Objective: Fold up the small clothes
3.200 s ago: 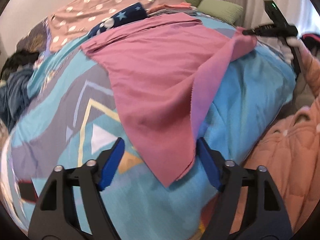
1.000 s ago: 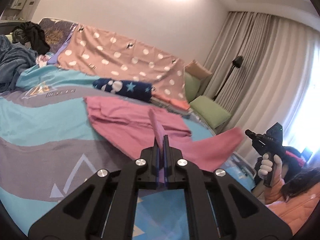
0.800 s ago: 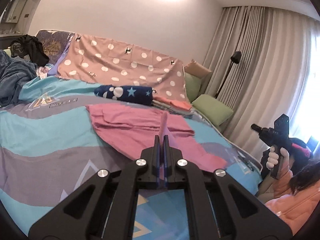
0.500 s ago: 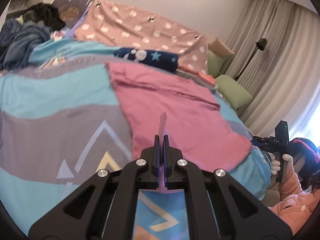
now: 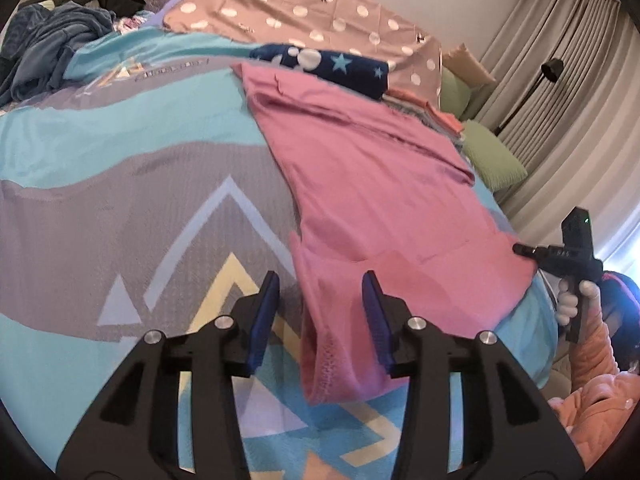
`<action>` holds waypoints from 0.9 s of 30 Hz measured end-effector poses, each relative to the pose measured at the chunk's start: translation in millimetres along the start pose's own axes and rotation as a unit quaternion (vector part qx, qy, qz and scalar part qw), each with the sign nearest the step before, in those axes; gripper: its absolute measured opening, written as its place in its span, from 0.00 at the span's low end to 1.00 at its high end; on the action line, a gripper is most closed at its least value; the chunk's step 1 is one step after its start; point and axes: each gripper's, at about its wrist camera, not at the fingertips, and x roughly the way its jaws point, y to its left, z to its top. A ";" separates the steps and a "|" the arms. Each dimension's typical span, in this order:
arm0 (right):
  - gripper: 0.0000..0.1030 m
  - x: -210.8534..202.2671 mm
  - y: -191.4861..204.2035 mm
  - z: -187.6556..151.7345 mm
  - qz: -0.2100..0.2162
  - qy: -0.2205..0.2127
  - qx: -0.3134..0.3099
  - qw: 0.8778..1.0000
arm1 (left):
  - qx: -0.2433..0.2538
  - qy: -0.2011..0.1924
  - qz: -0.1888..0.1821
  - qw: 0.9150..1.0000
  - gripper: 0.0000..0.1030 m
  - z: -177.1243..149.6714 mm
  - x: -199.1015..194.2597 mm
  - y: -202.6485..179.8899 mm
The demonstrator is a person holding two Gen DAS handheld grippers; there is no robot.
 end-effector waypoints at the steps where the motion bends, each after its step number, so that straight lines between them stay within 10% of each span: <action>1: 0.03 -4.2 0.6 0.0 0.009 -0.008 0.004 1.000 | 0.001 0.002 -0.001 1.000 0.37 -0.4 1.3 0.1; 3: 0.02 -19.3 1.9 -0.3 0.041 -0.033 0.019 0.998 | 0.000 0.001 -0.015 1.000 0.04 1.3 2.5 0.9; 13: 0.02 -84.5 31.0 -8.7 0.110 -0.128 0.007 0.986 | 0.048 -0.098 -0.019 0.994 0.03 20.3 -54.4 -31.9; 27: 0.02 -150.8 48.9 -20.3 0.199 -0.210 -0.012 0.957 | 0.056 -0.220 -0.119 0.967 0.02 27.5 -144.3 -62.4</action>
